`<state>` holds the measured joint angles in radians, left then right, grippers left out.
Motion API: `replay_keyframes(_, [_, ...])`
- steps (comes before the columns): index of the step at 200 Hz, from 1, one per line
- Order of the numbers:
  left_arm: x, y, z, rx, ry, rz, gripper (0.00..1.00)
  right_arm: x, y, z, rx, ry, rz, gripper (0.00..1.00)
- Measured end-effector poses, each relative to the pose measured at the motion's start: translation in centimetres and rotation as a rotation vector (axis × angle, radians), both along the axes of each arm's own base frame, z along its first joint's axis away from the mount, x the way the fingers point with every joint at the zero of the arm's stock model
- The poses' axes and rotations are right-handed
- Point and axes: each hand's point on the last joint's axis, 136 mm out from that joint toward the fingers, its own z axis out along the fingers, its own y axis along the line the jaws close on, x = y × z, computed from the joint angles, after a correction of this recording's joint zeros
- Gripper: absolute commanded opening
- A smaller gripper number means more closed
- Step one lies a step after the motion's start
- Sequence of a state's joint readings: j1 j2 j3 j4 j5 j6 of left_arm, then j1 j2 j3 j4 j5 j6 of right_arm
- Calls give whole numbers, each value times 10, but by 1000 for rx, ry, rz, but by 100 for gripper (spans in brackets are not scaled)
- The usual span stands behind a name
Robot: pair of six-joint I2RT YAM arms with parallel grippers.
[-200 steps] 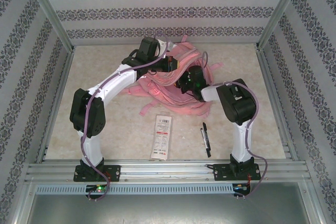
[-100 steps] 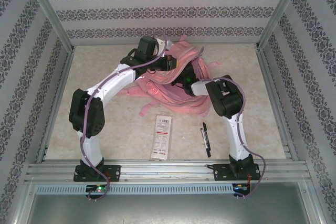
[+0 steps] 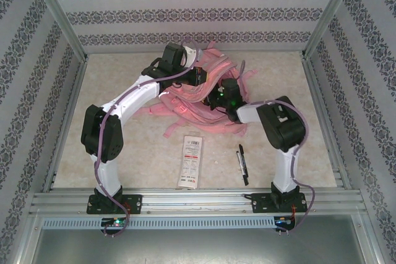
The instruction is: Pack books, pencil case, and school supplies into a backpack
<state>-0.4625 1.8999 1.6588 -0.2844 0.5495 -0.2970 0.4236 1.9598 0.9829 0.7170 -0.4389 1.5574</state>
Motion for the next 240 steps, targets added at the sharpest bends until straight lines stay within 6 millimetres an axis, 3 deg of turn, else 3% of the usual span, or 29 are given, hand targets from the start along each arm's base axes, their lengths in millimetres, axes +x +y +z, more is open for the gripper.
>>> replay_keyframes(29, [1,4,-6,48,-37,-7,0,-38,-20,20,-80,-42,19,33])
replay_keyframes(77, [8,16,-19,189,-136,-32,0,-118,-64,14,-335,-51,100,40])
replay_keyframes(103, [10,18,-30,247,-166,-53,16,-156,-88,36,-519,-147,151,42])
replay_keyframes(117, [6,16,-36,261,-177,-73,18,-179,-98,46,-587,-200,184,42])
replay_keyframes(145, [-15,17,-57,258,-164,-88,34,-224,-113,41,-730,-240,289,45])
replay_keyframes(174, [-47,33,-66,245,-113,-56,42,-263,-106,27,-847,-290,473,55])
replay_keyframes(185, [-55,42,-58,232,-103,-13,45,-276,-98,19,-902,-316,562,63])
replay_keyframes(205, [-75,57,-32,174,-65,71,51,-300,-75,11,-983,-364,734,67])
replay_keyframes(224, [-109,69,-19,92,25,119,53,-308,-56,3,-977,-332,777,67])
replay_keyframes(240, [-147,77,-39,44,172,146,52,-305,-45,-8,-935,-253,746,67])
